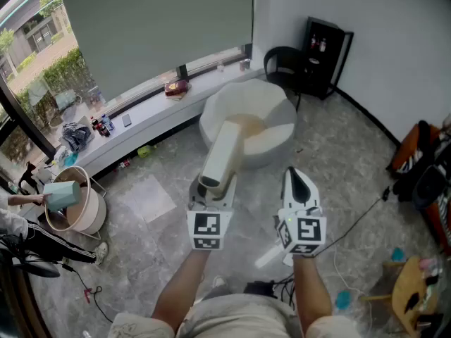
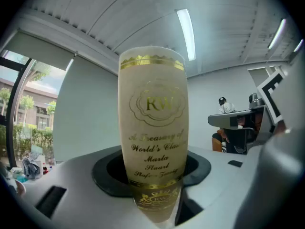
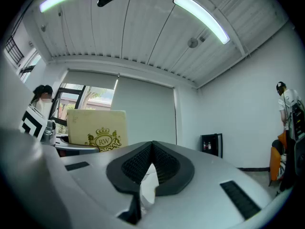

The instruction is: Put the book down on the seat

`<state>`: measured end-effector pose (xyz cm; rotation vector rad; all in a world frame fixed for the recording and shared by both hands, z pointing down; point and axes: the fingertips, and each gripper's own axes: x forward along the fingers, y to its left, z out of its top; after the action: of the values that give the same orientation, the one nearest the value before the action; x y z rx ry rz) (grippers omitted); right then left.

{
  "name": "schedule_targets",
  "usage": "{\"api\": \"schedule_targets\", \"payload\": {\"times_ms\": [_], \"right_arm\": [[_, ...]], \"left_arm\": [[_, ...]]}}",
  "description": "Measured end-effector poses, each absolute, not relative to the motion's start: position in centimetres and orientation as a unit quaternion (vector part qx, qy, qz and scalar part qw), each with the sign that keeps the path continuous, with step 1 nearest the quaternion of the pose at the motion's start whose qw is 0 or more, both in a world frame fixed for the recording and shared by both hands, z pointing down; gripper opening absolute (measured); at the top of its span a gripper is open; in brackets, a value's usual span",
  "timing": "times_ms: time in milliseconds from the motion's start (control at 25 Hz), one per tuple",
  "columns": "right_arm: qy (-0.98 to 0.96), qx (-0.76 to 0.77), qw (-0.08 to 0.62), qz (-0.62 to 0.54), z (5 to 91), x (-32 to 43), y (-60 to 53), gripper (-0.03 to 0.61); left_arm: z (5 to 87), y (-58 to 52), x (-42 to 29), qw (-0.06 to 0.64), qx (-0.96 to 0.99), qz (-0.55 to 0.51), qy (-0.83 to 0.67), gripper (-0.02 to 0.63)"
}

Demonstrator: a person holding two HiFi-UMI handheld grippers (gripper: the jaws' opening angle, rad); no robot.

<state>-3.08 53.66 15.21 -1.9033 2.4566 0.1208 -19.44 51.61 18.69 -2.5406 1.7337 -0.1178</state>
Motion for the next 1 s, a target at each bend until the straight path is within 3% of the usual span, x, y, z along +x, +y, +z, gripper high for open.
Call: {"api": "schedule_targets", "payload": {"times_ms": [1000], "right_arm": [[0.788, -0.613, -0.009, 0.057, 17.1, -10.0, 52.5, 0.003]], "left_arm": [[19.0, 50.5, -25.3, 0.031, -0.836, -0.009, 0.548, 0.235]]}}
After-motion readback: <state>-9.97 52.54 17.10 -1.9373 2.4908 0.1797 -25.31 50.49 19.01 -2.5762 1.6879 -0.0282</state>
